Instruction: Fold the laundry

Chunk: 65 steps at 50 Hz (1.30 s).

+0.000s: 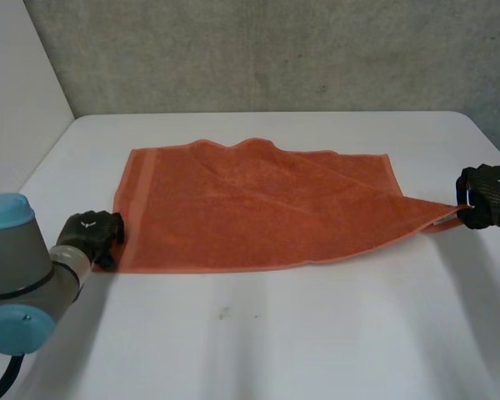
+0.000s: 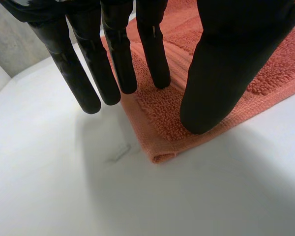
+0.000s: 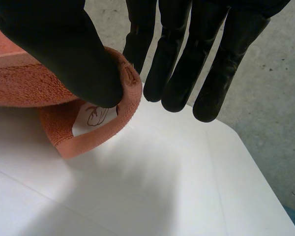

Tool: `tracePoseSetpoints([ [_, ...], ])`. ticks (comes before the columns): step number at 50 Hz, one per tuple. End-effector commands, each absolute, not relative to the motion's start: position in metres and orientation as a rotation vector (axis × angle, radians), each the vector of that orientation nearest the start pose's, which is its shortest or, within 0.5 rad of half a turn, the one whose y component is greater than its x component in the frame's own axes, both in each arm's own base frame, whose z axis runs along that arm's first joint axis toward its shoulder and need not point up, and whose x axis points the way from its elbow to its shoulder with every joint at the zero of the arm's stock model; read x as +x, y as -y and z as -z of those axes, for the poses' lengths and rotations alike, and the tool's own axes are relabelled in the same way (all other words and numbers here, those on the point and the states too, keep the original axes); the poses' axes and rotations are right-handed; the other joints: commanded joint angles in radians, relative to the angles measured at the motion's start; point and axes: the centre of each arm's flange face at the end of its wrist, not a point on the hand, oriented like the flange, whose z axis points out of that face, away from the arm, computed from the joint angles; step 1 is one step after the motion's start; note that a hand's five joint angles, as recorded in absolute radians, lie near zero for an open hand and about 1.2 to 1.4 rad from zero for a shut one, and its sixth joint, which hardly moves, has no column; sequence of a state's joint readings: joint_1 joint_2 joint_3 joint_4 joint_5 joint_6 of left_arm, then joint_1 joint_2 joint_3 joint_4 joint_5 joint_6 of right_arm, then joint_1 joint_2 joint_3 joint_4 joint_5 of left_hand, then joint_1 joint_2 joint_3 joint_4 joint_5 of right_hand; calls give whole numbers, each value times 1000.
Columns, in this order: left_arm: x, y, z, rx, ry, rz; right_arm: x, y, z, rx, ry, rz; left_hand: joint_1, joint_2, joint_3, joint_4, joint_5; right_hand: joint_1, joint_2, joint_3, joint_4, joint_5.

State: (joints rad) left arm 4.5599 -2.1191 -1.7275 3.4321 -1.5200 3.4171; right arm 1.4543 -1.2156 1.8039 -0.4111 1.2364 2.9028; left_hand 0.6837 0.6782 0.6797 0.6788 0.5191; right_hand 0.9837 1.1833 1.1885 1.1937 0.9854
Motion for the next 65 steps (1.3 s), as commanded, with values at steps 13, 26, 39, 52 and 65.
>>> tracePoseSetpoints([
  [13,-185,320,-104,590,-2563,1672,121,349,-161,-478,-2333,2008,105,111,109,110,95,413,213,208,203,236],
  [26,-184,318,-104,590,-2574,1659,121,350,-161,-486,-2333,2013,173,178,177,178,163,413,213,208,203,236],
  [39,-182,321,-123,549,-2482,1781,121,349,-161,-486,-2334,2011,713,718,717,717,703,413,213,208,203,236],
  [52,-175,314,-141,524,-2433,1842,120,349,-163,-474,-2338,2011,713,718,717,717,703,413,213,208,203,236],
  [65,-179,304,-123,586,-2522,1762,121,348,-161,-480,-2342,2001,-118,-112,-114,-113,-128,413,213,208,203,236],
])
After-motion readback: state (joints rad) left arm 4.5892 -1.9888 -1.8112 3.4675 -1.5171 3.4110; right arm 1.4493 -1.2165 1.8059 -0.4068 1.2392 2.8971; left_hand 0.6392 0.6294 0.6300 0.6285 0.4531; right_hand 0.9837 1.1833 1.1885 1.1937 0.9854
